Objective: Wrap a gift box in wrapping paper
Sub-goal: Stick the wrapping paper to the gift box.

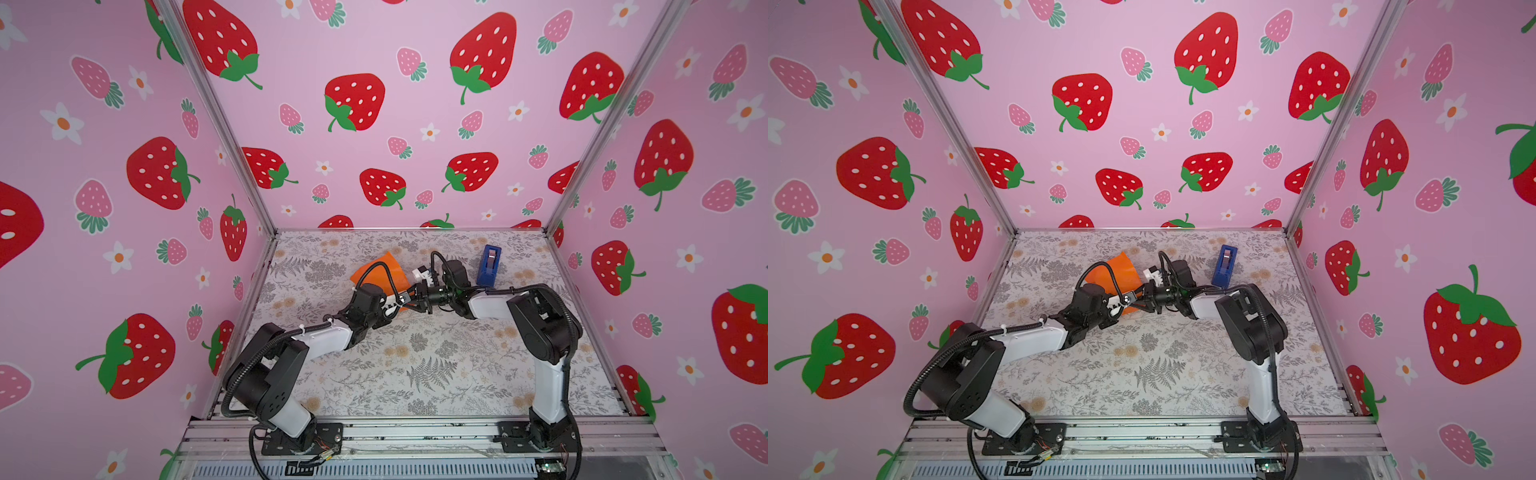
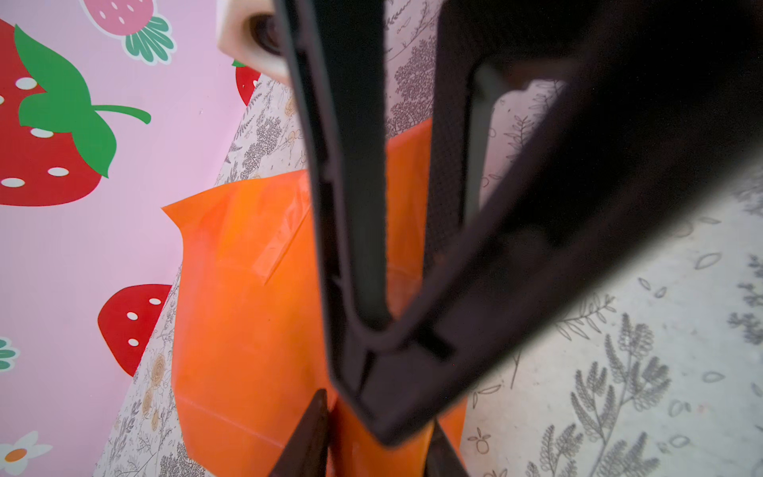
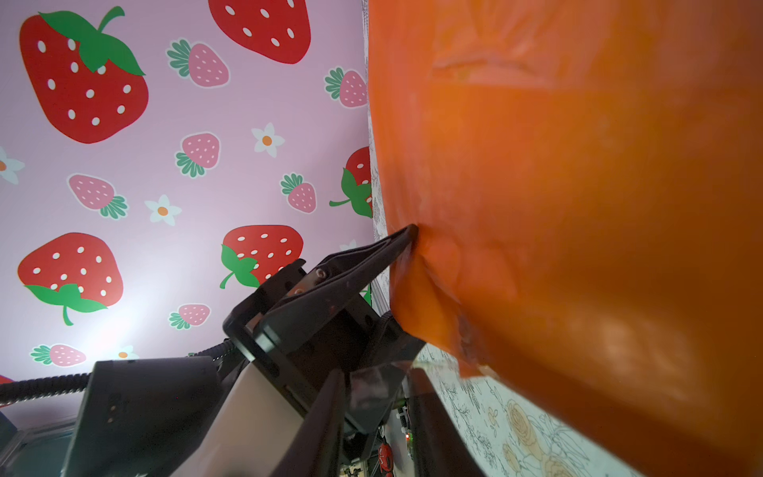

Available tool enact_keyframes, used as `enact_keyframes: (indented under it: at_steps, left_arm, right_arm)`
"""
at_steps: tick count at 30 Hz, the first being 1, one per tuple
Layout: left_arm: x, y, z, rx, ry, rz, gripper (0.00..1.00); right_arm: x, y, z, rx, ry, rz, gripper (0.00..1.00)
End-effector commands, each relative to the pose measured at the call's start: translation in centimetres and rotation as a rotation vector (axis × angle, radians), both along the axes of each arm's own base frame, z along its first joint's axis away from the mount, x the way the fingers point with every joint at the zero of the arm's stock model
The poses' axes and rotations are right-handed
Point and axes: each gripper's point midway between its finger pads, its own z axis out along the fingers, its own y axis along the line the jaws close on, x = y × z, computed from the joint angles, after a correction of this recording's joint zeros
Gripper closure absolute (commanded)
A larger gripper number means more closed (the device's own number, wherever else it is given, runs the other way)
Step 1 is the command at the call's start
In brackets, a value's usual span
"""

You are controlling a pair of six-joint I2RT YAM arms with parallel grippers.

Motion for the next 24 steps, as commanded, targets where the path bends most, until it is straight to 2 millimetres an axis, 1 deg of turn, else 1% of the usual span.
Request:
enact_keyframes:
  at_steps: [1,5,7,9,12,14,16,17,19,21,22,24]
  left_arm:
    - [-2.3,1.4,-4.5,0.09,0.164,-0.009,0.67]
    - [-2.4,1.4,-4.5,0.09,0.169,-0.011,0.67]
    - [-2.4,1.4,-4.5,0.091,0.169,-0.011,0.68]
    - [-2.4,1.4,-4.4,0.092,0.166,-0.011,0.68]
    - [-2.4,1.4,-4.4,0.091,0.169,-0.014,0.68]
    - [-2.4,1.4,-4.5,0.093,0.174,-0.014,0.68]
    - [-2.5,1.5,-4.6,0.096,0.177,-0.013,0.68]
    - [-2.5,1.5,-4.6,0.096,0.176,-0.013,0.68]
    - [-2.4,1.4,-4.7,0.096,0.177,-0.014,0.68]
    - [-2.3,1.4,-4.7,0.097,0.179,-0.015,0.68]
    - [-2.3,1.5,-4.7,0.098,0.179,-0.013,0.68]
    - [-2.3,1.6,-4.5,0.098,0.176,-0.012,0.68]
  right_arm:
    - [0.3,-0.2,1.7,0.039,-0.015,-0.017,0.8]
    - [0.7,-0.3,0.8,0.019,-0.005,-0.029,0.79]
    - [1.0,-0.9,0.3,-0.005,-0.007,-0.044,0.77]
    - [1.4,-1.5,0.1,-0.012,-0.02,-0.057,0.77]
    - [2.1,-1.2,-0.3,-0.02,-0.031,-0.036,0.79]
    - [2.1,-1.3,-0.4,-0.022,-0.024,-0.039,0.79]
    - [2.1,-2.6,-0.8,-0.056,-0.034,-0.074,0.77]
    - [2.4,-3.8,-1.0,-0.077,-0.05,-0.106,0.75]
    - [2.4,-5.6,-1.1,-0.103,-0.075,-0.139,0.73]
    - [2.0,-7.1,-2.0,-0.161,-0.091,-0.143,0.69]
    - [1.6,-7.4,-2.4,-0.186,-0.098,-0.135,0.68]
    - [0.1,-7.5,-3.4,-0.211,-0.102,-0.09,0.7]
